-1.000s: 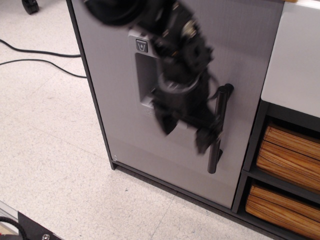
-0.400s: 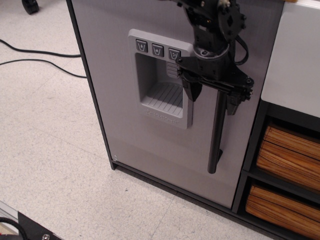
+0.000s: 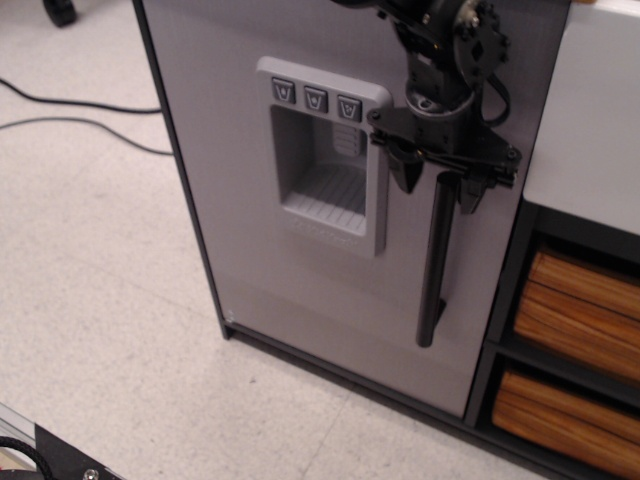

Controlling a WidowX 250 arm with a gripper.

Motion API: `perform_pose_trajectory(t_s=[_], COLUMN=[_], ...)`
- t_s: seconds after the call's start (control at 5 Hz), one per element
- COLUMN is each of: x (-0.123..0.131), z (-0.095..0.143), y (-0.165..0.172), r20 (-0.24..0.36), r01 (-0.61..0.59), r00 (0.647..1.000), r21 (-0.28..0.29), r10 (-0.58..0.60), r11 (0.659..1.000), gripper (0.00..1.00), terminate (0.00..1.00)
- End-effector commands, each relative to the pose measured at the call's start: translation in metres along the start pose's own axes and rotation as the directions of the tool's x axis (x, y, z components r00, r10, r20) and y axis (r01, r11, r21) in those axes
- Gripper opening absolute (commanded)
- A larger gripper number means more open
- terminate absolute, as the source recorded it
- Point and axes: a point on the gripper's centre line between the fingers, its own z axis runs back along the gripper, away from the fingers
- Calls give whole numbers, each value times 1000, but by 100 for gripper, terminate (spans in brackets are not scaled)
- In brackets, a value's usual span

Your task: Open fridge

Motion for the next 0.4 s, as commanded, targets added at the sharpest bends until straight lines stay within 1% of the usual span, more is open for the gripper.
perform_pose_trajectory(t_s=[0.0,0.2], x=[12,-7], z=[18,28], y=[-3,-2], r20=[68,70], r01=[17,64], r00=[998,996], r21=[-16,-11], r10=[-16,-63], r11=[1000,998], gripper=[0,0], terminate=[0,0])
